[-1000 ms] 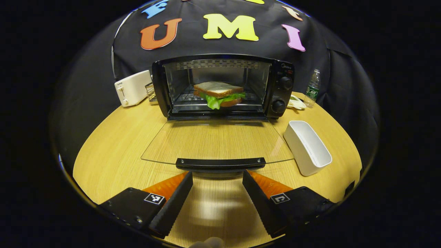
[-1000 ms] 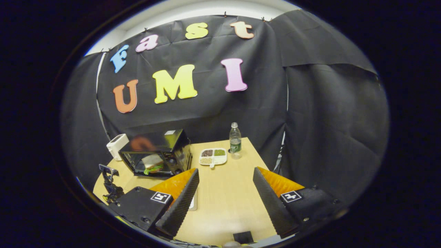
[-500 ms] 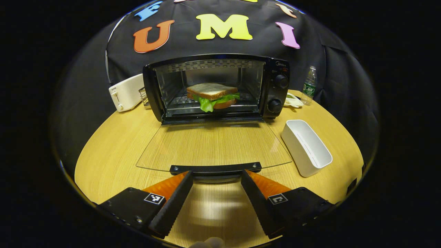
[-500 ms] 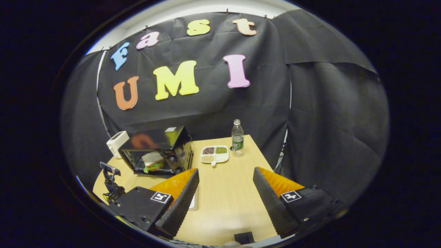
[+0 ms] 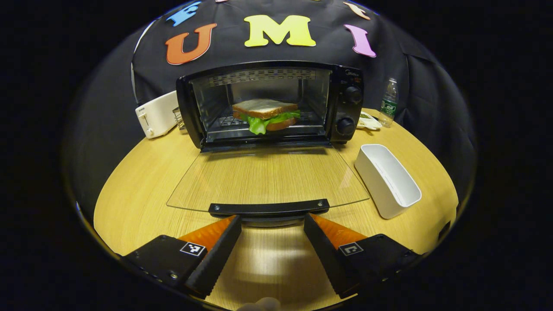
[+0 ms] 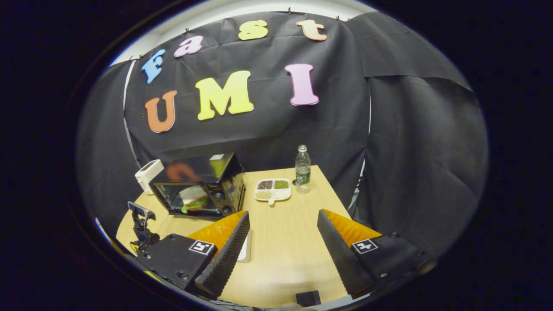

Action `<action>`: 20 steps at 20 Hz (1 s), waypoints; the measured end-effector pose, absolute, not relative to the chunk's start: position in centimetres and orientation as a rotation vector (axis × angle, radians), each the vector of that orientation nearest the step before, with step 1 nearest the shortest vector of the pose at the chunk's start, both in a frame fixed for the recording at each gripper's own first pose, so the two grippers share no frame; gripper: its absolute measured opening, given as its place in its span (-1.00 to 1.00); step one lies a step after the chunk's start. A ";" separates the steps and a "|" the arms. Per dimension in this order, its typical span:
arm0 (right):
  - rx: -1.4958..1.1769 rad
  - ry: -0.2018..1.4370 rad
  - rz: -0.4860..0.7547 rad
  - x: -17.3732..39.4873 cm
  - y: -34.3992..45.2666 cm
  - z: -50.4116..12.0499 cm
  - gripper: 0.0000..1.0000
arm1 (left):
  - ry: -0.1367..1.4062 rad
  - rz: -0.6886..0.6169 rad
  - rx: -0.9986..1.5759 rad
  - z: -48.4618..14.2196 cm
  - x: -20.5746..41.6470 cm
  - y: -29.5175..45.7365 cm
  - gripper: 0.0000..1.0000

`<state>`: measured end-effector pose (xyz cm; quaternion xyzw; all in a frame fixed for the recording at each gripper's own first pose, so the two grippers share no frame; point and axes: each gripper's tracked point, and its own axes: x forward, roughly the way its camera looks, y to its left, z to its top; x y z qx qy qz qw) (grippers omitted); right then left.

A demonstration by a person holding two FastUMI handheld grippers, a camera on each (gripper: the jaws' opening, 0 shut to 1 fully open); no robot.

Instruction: Open the electric oven with the left hand, put the food in, and close the electric oven.

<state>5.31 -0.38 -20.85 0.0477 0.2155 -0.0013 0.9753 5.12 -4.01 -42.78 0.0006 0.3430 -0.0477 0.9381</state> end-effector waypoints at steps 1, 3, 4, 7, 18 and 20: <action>0.097 0.437 -0.001 5.4 -0.4 -20.9 1.00 | 0.702 -0.096 -0.005 -42.8 5.2 -4.0 0.92; 0.093 0.439 -0.001 5.6 -0.4 -21.0 1.00 | 0.709 -0.091 -0.022 -42.6 5.2 -3.9 0.92; 0.090 0.437 -0.001 5.7 -0.4 -20.8 1.00 | 0.710 -0.086 -0.032 -42.4 5.3 -3.9 0.92; 0.087 0.427 0.008 5.8 -0.3 -20.1 1.00 | 0.697 -0.086 -0.022 -41.3 5.4 -3.9 0.92; 0.105 0.388 0.016 7.5 0.1 -18.3 1.00 | 0.536 -0.077 -0.007 -33.1 8.8 -3.3 0.92; 0.108 0.386 0.015 7.8 0.1 -18.3 1.00 | 0.488 -0.076 0.006 -31.4 10.0 -3.2 0.92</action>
